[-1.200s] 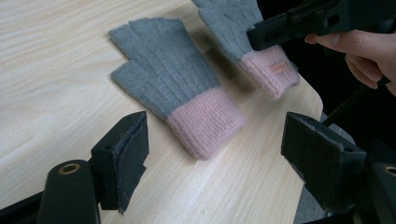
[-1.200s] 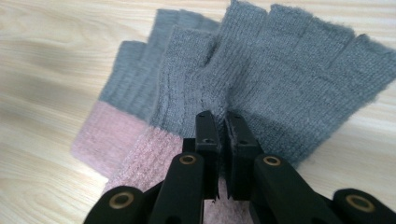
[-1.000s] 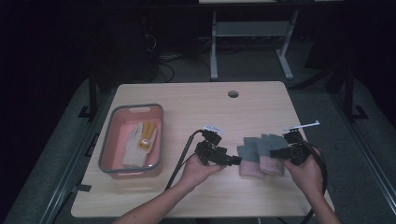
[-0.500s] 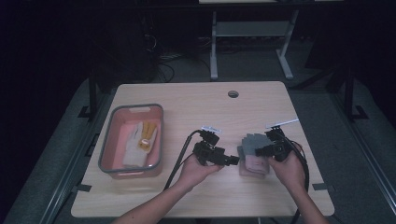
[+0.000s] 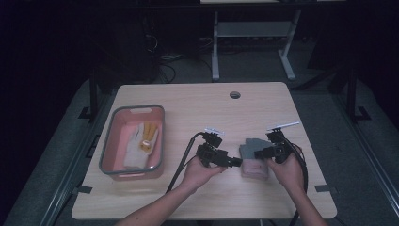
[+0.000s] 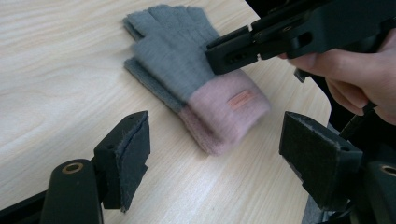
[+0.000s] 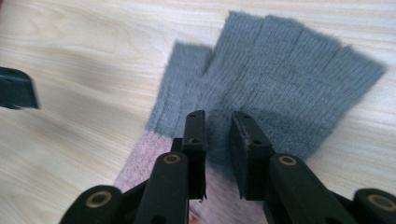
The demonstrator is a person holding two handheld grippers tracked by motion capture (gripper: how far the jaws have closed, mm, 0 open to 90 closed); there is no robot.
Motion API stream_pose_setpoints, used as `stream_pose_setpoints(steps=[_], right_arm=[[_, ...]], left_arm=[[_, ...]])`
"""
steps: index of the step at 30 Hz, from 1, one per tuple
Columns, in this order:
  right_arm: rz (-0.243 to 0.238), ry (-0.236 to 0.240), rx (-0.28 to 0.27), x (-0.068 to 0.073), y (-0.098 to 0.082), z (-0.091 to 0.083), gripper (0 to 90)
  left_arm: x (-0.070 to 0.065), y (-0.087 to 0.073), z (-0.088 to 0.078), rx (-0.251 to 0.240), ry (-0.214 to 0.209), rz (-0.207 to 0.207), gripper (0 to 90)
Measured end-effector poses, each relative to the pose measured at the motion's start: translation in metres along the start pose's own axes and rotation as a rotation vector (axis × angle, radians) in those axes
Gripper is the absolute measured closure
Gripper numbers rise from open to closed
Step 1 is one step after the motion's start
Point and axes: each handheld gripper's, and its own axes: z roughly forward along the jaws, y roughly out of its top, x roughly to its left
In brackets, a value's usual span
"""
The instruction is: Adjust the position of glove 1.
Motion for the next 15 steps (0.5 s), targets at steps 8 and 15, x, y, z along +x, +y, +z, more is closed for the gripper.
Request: stream_pose_setpoints(steps=[8,15], right_arm=[[0.038,0.029,-0.033,-0.013,-0.003,-0.009,61.6],[0.063,0.051,-0.063,-0.023,-0.006,-0.013,53.4]], left_arm=[[-0.001,-0.001,0.016,0.020,-0.005,-0.023,26.7],[0.001,-0.003,0.032,0.036,-0.008,-0.061,30.5]])
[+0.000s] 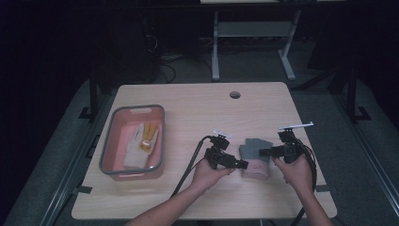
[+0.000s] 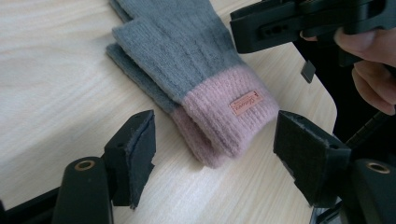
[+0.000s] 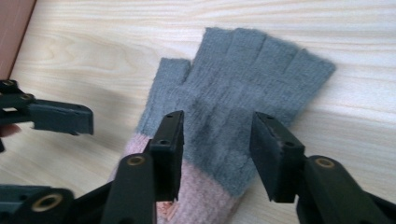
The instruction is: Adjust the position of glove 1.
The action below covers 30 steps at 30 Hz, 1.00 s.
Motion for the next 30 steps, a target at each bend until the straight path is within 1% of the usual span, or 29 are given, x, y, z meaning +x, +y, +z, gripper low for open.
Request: stream_pose_setpoints(steps=[1,6,7,10,12,13,14,16,17,18,19,20,21,22,27,29,30], right_arm=[[0.003,0.004,-0.002,-0.002,-0.001,0.000,52.7],[0.030,0.020,-0.002,-0.010,-0.005,0.003,49.2],[0.030,0.023,-0.006,-0.012,-0.005,0.003,48.9],[0.041,0.029,-0.012,-0.016,-0.007,0.004,47.7],[0.048,0.036,-0.012,-0.020,-0.008,0.004,47.7],[0.057,0.036,-0.011,-0.021,-0.009,0.005,47.6],[0.055,0.042,-0.013,-0.023,-0.010,0.006,47.6],[0.056,0.053,-0.023,-0.028,-0.011,0.008,47.6],[0.068,0.058,-0.017,-0.029,-0.012,0.010,47.6],[0.065,0.062,-0.022,-0.031,-0.013,0.011,47.6],[0.072,0.063,-0.023,-0.033,-0.014,0.012,47.7],[0.093,0.070,-0.016,-0.034,-0.015,0.013,47.7],[0.087,0.075,-0.022,-0.035,-0.015,0.014,47.8],[0.097,0.081,-0.021,-0.036,-0.016,0.015,47.8],[0.100,0.092,-0.030,-0.038,-0.018,0.019,49.3],[0.117,0.098,-0.038,-0.038,-0.020,0.020,50.1],[0.122,0.101,-0.040,-0.038,-0.020,0.020,50.7]], left_arm=[[0.000,0.000,0.003,0.002,-0.005,-0.012,30.9],[0.002,-0.002,0.015,0.023,-0.010,-0.031,32.2],[0.002,-0.002,0.017,0.021,-0.016,-0.044,32.5],[0.002,-0.003,0.022,0.027,-0.028,-0.052,33.0],[0.002,-0.004,0.025,0.038,-0.021,-0.050,34.5],[0.001,-0.004,0.027,0.040,-0.023,-0.060,34.7],[0.001,-0.004,0.028,0.044,-0.029,-0.060,35.1],[0.000,-0.005,0.031,0.048,-0.020,-0.060,35.5],[0.000,-0.005,0.032,0.051,-0.025,-0.070,35.5],[0.001,-0.005,0.033,0.054,-0.027,-0.072,35.4],[0.001,-0.006,0.034,0.056,-0.026,-0.069,35.5],[0.001,-0.006,0.035,0.055,-0.025,-0.071,36.8],[0.001,-0.005,0.035,0.056,-0.022,-0.075,37.2],[0.000,-0.005,0.035,0.055,-0.019,-0.073,38.2],[0.000,-0.005,0.036,0.055,-0.005,-0.082,45.0],[0.002,-0.004,0.036,0.064,-0.010,-0.083,47.6],[0.003,-0.004,0.037,0.062,-0.024,-0.105,48.7]])
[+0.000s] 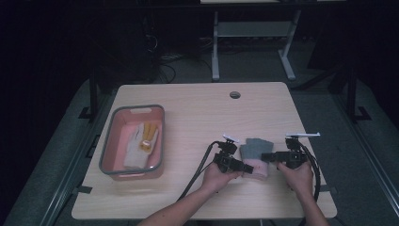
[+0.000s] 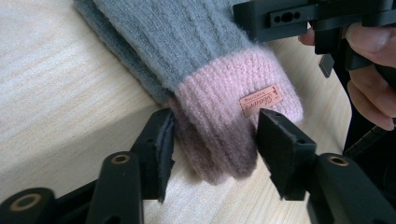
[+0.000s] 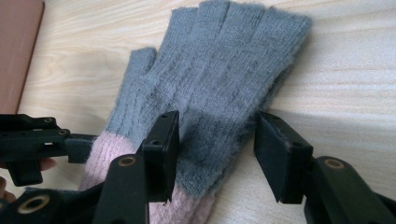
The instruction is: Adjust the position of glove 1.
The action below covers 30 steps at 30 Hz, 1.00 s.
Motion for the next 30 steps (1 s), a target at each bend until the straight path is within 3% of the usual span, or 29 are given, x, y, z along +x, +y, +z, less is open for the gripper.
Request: stream_pose_setpoints(steps=[5,13,18,30], right_arm=[[0.000,0.009,-0.010,-0.0009,-0.0021,0.0014,56.7],[0.040,0.049,-0.022,-0.0042,-0.0063,0.0041,67.9],[0.057,0.076,-0.028,-0.0083,-0.0076,0.0041,72.0],[0.069,0.089,-0.039,-0.0087,-0.0069,0.0022,77.8]], left_arm=[[0.0048,0.0025,0.0012,0.018,-0.034,-0.039,53.5],[0.0107,0.0045,0.0044,0.018,-0.084,-0.082,56.4],[0.0091,0.0031,0.0057,-0.018,-0.074,-0.076,61.4],[0.0109,0.0049,0.0041,-0.024,-0.083,-0.072,64.8]])
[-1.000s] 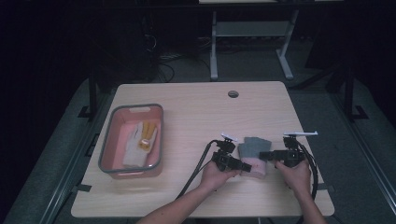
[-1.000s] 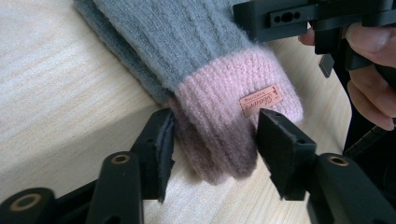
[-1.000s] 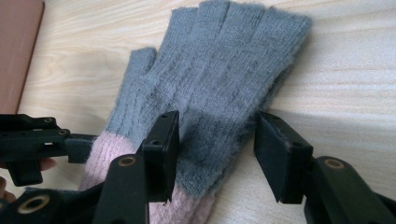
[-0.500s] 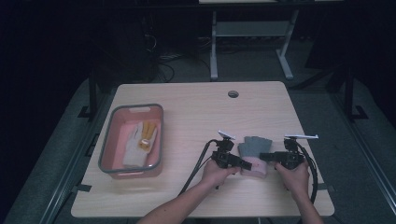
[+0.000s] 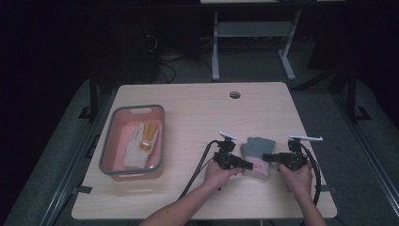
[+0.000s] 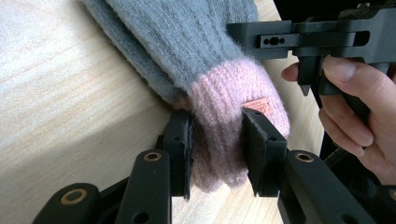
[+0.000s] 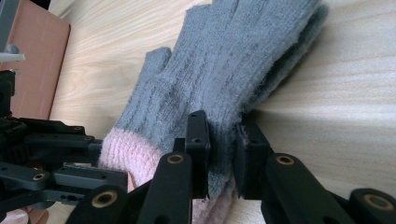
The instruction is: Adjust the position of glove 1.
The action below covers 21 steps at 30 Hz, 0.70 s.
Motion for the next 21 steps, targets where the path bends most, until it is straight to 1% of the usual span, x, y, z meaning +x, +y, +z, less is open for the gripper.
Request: stream_pose_setpoints(steps=[3,4,6,11,17,21], right_arm=[[-0.002,0.000,-0.001,0.001,0.000,-0.001,78.1],[-0.009,-0.004,0.001,0.002,0.000,-0.001,78.1],[-0.009,-0.002,0.003,0.003,0.001,-0.002,78.1],[-0.025,0.000,0.003,0.005,0.002,-0.003,78.2],[-0.021,0.018,0.003,0.007,0.002,-0.004,78.2],[-0.015,0.026,0.002,0.011,0.003,-0.005,78.2]], left_arm=[[0.001,0.000,-0.001,-0.004,-0.006,0.010,65.0],[0.001,0.000,-0.001,-0.005,-0.006,0.012,65.0],[0.001,0.000,-0.002,-0.005,-0.006,0.008,65.1],[0.002,0.001,-0.003,-0.007,-0.012,0.018,65.4],[0.003,0.000,-0.008,-0.009,-0.020,0.020,65.6],[0.003,0.001,-0.013,-0.013,-0.024,0.019,65.7]])
